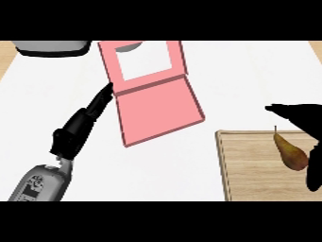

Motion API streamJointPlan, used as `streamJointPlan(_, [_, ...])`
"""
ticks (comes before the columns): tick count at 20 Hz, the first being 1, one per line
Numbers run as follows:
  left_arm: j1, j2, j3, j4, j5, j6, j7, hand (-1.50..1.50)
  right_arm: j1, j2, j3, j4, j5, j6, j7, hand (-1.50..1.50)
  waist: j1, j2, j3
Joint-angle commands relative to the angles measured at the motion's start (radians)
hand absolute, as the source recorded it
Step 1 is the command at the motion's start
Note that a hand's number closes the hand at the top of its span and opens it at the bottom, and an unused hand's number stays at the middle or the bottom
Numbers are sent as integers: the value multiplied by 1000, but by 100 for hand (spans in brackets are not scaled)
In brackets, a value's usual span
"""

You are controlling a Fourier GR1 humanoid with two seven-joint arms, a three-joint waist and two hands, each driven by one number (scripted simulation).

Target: Pick the pear from the tray and place it in the cardboard box

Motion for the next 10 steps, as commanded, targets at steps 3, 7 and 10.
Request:
streamJointPlan(3, [-25,-40,27,54,-29,-16,-23,0,21,70,-23,129,153,44,-86,-150,-4,1,1])
streamJointPlan(7, [-60,-46,26,19,-41,-27,38,0,42,101,7,230,264,21,-156,-150,-2,1,1])
streamJointPlan(10, [-25,-58,41,-32,-54,-35,70,0,85,134,-40,191,314,37,-168,-150,-5,-1,1])
